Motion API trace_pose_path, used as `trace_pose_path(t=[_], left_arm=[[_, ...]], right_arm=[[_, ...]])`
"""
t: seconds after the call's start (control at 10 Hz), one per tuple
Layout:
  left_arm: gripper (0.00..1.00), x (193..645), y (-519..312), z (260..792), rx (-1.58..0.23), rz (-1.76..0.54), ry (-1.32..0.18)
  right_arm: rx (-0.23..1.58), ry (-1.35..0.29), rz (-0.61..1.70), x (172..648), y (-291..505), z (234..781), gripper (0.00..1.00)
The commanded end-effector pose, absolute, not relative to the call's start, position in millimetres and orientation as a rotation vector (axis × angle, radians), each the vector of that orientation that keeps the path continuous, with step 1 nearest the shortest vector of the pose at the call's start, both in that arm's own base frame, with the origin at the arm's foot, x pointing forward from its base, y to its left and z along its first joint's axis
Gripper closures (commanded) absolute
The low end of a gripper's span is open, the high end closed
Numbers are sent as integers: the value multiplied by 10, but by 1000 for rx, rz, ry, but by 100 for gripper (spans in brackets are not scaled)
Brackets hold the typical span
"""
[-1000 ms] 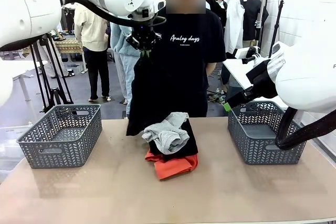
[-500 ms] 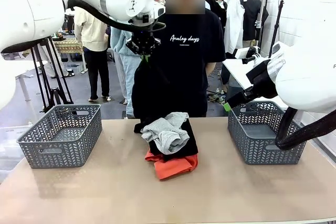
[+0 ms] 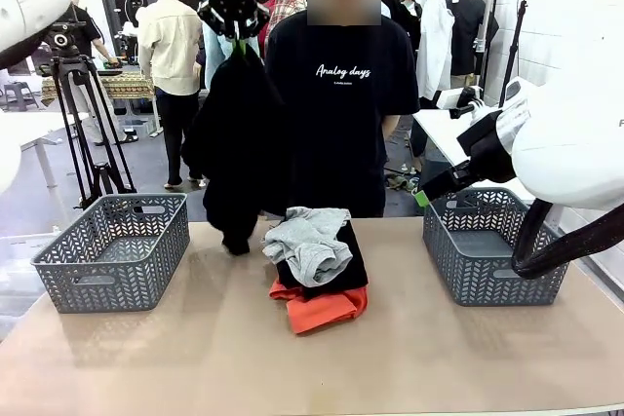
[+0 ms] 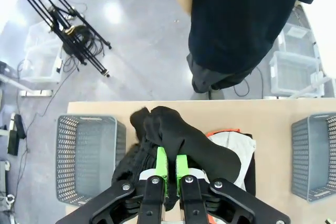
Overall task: Sort the tops and bottoms.
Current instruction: Lift clothes from the center of the table with your left hand, then sort the clothes according to human instructions.
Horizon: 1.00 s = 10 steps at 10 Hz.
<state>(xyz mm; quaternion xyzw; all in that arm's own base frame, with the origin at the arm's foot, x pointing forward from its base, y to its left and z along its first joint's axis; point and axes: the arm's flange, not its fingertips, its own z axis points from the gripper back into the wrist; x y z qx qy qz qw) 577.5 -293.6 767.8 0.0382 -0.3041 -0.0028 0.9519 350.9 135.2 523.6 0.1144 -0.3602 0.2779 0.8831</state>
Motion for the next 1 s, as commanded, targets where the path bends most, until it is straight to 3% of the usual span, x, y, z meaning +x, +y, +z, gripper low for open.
trace_pose_path(t=[0.0, 0.9], left_arm=[[100, 5863, -3137, 7830, 37, -61, -641], [100, 5741, -2994, 7730, 63, -22, -631]], right_arm=[[243, -757, 582, 3528, 1342, 5220, 0], [243, -757, 582, 3528, 1342, 5220, 0]])
